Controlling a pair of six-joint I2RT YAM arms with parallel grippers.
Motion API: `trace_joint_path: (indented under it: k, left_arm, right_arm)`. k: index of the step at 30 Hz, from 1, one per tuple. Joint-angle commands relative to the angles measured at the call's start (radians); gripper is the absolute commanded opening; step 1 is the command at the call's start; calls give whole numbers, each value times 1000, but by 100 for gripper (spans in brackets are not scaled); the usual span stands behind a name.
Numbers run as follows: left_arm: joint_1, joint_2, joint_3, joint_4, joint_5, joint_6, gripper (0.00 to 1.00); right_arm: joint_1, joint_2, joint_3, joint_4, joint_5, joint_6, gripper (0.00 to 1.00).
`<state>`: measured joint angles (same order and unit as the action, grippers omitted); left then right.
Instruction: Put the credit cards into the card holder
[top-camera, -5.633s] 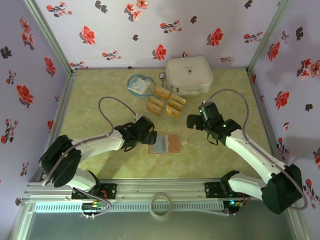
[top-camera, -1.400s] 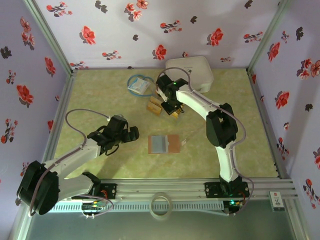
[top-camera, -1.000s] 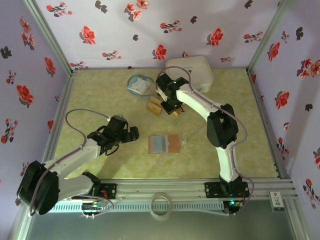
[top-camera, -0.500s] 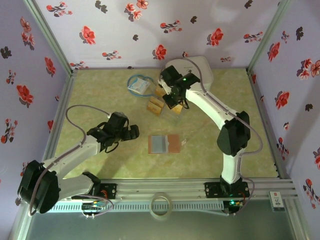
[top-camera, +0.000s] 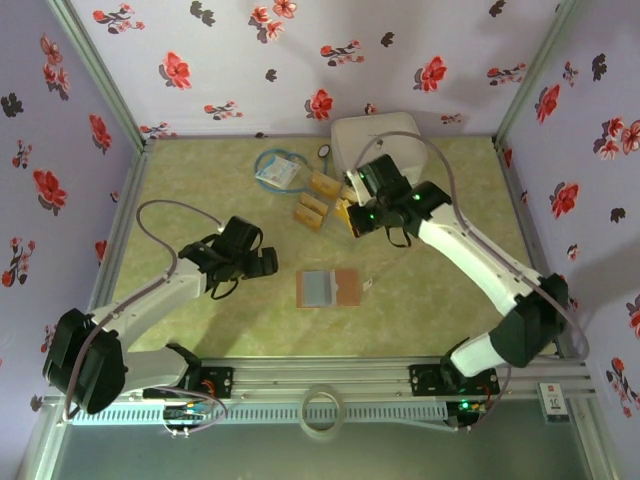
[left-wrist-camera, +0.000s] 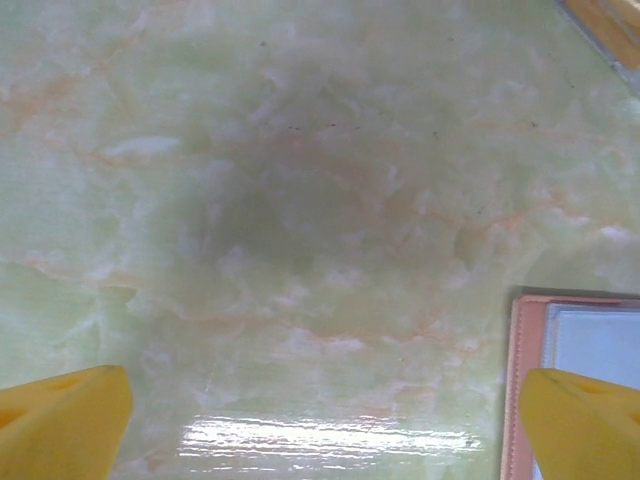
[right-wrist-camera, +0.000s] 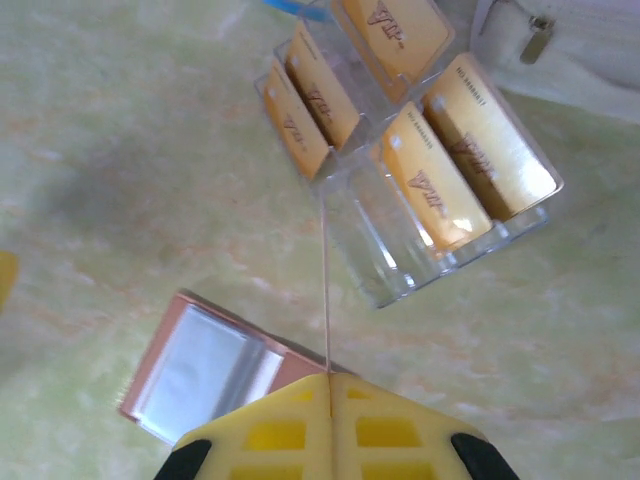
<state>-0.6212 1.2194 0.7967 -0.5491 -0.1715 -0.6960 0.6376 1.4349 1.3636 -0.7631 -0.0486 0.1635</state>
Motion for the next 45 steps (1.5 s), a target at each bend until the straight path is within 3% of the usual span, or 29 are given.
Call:
trace_joint_path:
  k: [1,8,19,26,34,45]
  left_arm:
    - [-16,-33,-28,60,14,42,100]
    - [-53,-10,-48,114,20,79,100]
    - [-164,110,-42,175,-15,118,100]
    - [-235,201,-4,196,-114,147,100]
    - [-271,210,-51,339,-155,179,100]
    - [-314,275,-13,302,-144,194,100]
  right_arm:
    - [-26,-95,-123,158,-112,134,0]
    - [-64,-231,-389,405,-268,318,0]
    - [-69,-321,-749,744,-347,551,0]
    - [-71,-338,-836,810,-347,589,0]
    - [-70,-337,-885,852,-343,612,0]
    - [-70,-309,-924,921,-367,627,0]
